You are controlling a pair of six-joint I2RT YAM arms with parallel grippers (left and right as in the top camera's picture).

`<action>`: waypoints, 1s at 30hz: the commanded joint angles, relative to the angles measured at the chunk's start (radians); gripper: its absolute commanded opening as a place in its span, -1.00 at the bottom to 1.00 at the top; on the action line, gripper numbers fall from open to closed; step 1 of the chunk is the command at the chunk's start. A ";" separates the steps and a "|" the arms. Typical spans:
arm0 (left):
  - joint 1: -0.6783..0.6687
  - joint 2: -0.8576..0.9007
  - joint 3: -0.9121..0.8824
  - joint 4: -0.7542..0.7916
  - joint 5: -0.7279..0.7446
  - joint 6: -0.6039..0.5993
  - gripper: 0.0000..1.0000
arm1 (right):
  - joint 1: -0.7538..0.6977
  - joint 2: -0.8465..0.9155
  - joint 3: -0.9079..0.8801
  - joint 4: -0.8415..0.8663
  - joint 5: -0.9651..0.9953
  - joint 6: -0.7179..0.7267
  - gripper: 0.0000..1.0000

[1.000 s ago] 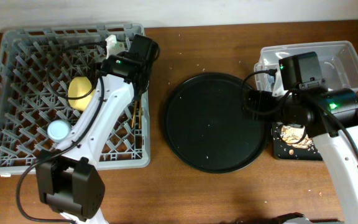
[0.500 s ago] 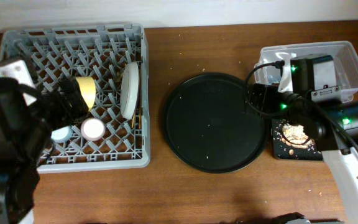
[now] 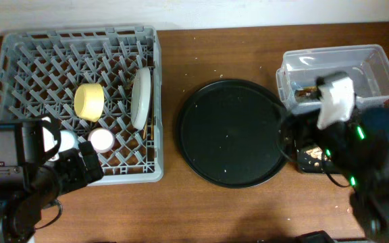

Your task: Sort waste into correct bins and load items into the dishwasher rack

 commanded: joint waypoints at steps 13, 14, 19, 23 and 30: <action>0.005 -0.006 0.002 0.000 0.010 -0.010 0.99 | -0.160 -0.829 -1.192 0.742 -0.031 -0.077 0.97; 0.005 -0.006 0.002 0.000 0.010 -0.010 0.99 | -0.160 -0.829 -1.192 0.726 -0.030 -0.078 0.97; 0.005 -0.006 0.002 0.000 0.010 -0.010 0.99 | -0.160 -0.825 -1.192 0.658 -0.026 -0.078 0.97; 0.005 -0.006 0.002 0.000 0.010 -0.010 0.99 | -0.160 -0.825 -1.192 0.658 -0.026 -0.078 0.97; -0.009 -0.094 -0.227 0.396 -0.278 0.024 0.99 | -0.160 -0.825 -1.192 0.658 -0.026 -0.078 0.97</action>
